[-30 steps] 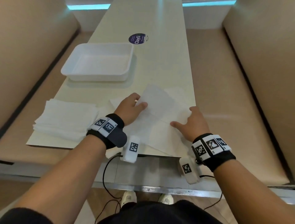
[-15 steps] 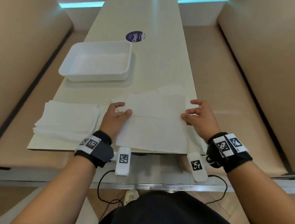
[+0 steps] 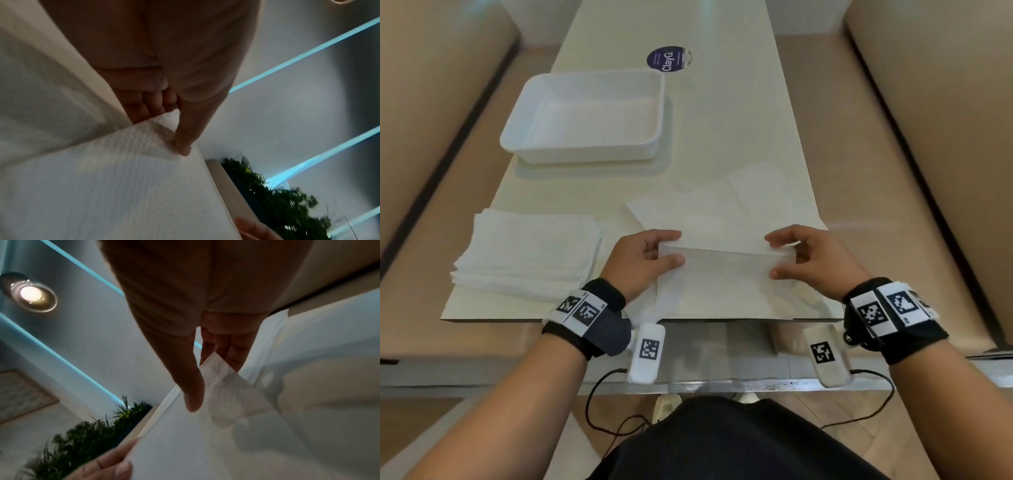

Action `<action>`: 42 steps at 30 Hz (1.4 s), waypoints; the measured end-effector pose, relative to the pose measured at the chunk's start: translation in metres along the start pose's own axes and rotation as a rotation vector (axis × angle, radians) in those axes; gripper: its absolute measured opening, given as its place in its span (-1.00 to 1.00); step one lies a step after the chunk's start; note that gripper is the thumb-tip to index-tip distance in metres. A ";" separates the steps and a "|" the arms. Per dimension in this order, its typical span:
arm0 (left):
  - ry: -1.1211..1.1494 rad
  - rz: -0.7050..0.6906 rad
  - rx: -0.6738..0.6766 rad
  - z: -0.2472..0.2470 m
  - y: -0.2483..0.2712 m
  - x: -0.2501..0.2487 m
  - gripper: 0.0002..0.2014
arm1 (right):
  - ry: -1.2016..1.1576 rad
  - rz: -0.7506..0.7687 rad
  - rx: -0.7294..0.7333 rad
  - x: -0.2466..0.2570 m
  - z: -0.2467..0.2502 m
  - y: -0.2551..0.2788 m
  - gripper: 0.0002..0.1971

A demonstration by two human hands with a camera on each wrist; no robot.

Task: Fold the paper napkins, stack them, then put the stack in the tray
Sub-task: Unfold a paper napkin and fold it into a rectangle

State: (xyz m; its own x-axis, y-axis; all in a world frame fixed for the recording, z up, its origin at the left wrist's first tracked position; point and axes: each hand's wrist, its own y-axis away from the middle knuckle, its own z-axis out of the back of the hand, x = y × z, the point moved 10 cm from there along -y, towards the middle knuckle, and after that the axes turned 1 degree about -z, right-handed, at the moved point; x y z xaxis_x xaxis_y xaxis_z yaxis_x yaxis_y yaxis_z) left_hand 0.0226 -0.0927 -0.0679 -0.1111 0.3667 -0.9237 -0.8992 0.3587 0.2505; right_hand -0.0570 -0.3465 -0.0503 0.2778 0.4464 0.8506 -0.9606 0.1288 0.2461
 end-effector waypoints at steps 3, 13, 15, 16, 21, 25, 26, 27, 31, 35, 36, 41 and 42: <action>-0.235 -0.109 -0.029 0.011 0.000 -0.020 -0.84 | 0.091 0.021 -0.052 0.009 0.010 0.001 -0.72; 0.035 -0.158 0.066 0.019 0.017 -0.054 -0.93 | -0.021 0.079 0.013 0.043 0.025 0.011 -0.96; 0.089 -0.116 0.024 0.016 0.013 -0.047 -0.94 | -0.048 0.062 -0.017 0.039 0.029 0.004 -0.97; 0.074 -0.087 -0.008 0.014 0.009 -0.040 -0.92 | -0.022 0.037 -0.041 0.033 0.030 -0.001 -0.97; -0.240 0.043 -0.040 -0.001 -0.012 0.001 -0.78 | 0.461 -0.160 -0.064 0.005 0.021 -0.018 -0.80; -0.542 0.020 -0.060 -0.009 -0.017 0.001 -0.77 | 0.748 0.014 -0.069 0.041 -0.021 -0.012 -0.51; -0.563 0.016 -0.068 -0.009 -0.018 0.001 -0.74 | 0.773 0.082 -0.014 0.050 -0.044 -0.009 -0.47; -0.578 0.009 -0.072 -0.010 -0.018 0.000 -0.70 | 0.809 0.131 0.058 0.054 -0.069 -0.006 -0.43; -0.579 0.019 -0.041 -0.013 -0.017 0.002 -0.61 | 0.901 0.081 0.275 0.025 -0.132 0.001 -0.37; -0.527 0.045 -0.054 -0.010 -0.017 0.008 -0.67 | 0.904 0.090 0.246 0.004 -0.136 0.002 -0.32; -0.522 0.049 -0.054 -0.009 -0.017 0.008 -0.68 | 0.898 0.085 0.236 0.000 -0.133 0.002 -0.29; -0.472 0.059 -0.033 -0.011 -0.016 0.009 -0.65 | 0.893 -0.043 0.147 -0.024 -0.093 0.009 -0.14; -0.463 0.059 -0.029 -0.011 -0.016 0.010 -0.64 | 0.882 -0.080 0.132 -0.029 -0.084 0.011 -0.16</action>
State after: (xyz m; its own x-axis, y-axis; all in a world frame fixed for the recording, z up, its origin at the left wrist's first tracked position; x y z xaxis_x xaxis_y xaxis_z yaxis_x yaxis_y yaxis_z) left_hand 0.0311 -0.1041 -0.0839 0.0318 0.7325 -0.6800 -0.9094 0.3035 0.2845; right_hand -0.0758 -0.2839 -0.1112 0.1904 0.9659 0.1756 -0.9153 0.1100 0.3875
